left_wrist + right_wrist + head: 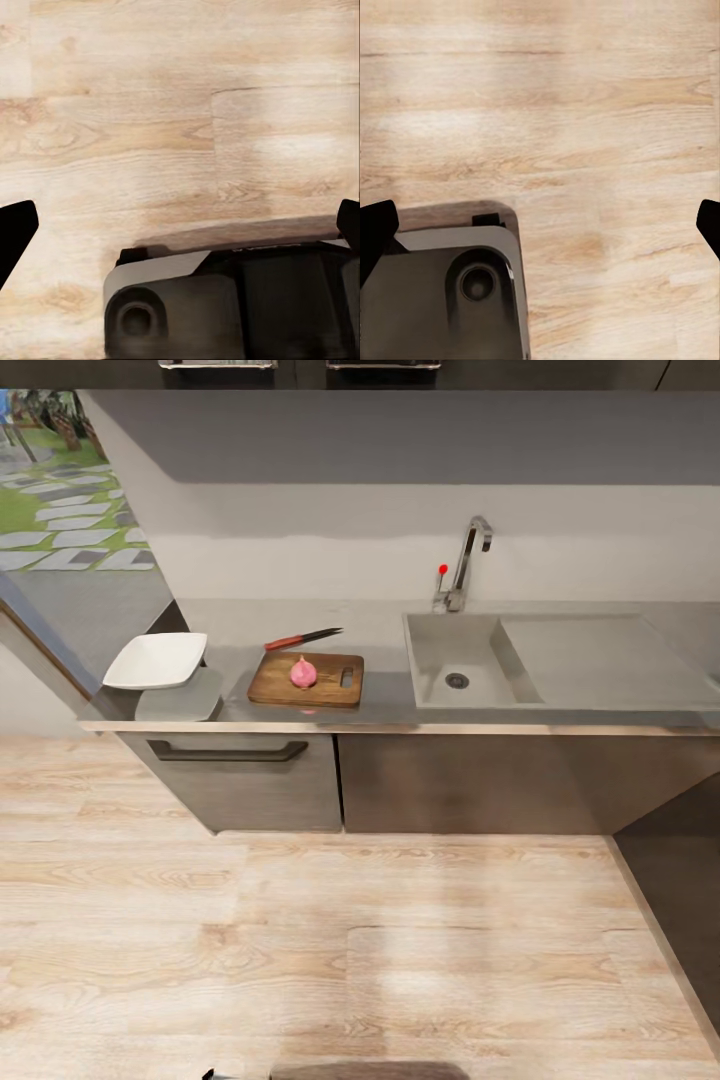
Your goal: In the kitchen, take the Vidalia onion out of the sink, dice it on the chopping board with the paring knife, put the diced onion into the bowl on the countertop, then place both the paring knife and the chopping board into the sink.
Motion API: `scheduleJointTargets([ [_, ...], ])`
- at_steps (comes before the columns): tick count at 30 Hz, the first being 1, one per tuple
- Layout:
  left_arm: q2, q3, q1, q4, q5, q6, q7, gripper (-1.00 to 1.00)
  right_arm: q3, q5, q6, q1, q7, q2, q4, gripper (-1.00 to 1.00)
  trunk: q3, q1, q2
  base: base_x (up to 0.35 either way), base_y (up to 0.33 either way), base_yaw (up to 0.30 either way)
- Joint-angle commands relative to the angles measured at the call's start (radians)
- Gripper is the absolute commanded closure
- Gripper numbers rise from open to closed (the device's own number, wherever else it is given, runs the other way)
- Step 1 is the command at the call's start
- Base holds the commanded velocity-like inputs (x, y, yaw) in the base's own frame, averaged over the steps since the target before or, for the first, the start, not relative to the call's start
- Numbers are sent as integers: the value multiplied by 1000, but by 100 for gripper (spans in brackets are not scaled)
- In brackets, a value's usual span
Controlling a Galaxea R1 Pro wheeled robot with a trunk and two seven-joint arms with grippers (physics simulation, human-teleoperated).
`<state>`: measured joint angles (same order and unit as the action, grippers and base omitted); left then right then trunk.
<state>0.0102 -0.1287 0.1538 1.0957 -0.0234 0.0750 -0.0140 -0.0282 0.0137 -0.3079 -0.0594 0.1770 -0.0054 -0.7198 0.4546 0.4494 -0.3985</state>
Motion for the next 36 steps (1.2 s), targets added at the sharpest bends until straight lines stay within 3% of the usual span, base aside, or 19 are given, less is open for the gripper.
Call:
scheduleJointTargets([
  [1, 1, 3, 0, -14, -2, 2, -2, -100, 1, 1, -2, 0, 2, 0, -1, -100, 1, 1, -2, 0, 0, 0],
  [3, 1, 23, 0, -52, -3, 3, -2, -100, 1, 2, -3, 0, 2, 0, -1, -100, 0, 1, -2, 0, 0, 0],
  [5, 1, 78, 0, -110, -7, 3, 0, -100, 1, 4, -3, 0, 2, 1, -1, -100, -3, 1, -2, 0, 0, 0],
  [7, -1, 93, 0, -131, -8, 3, 2, -100, 1, 4, -3, 0, 2, 1, -1, -100, -6, 1, -2, 0, 0, 0],
  [32, -3, 101, -2, -189, -10, 4, 2, -100, 3, 5, -3, 0, 2, 1, 3, -100, -46, 1, -2, 0, 0, 0],
  [36, -5, 101, -3, -241, -10, 4, 2, -100, 3, 5, -3, 0, 2, 1, 3, -100, -52, 1, -2, 0, 0, 0],
])
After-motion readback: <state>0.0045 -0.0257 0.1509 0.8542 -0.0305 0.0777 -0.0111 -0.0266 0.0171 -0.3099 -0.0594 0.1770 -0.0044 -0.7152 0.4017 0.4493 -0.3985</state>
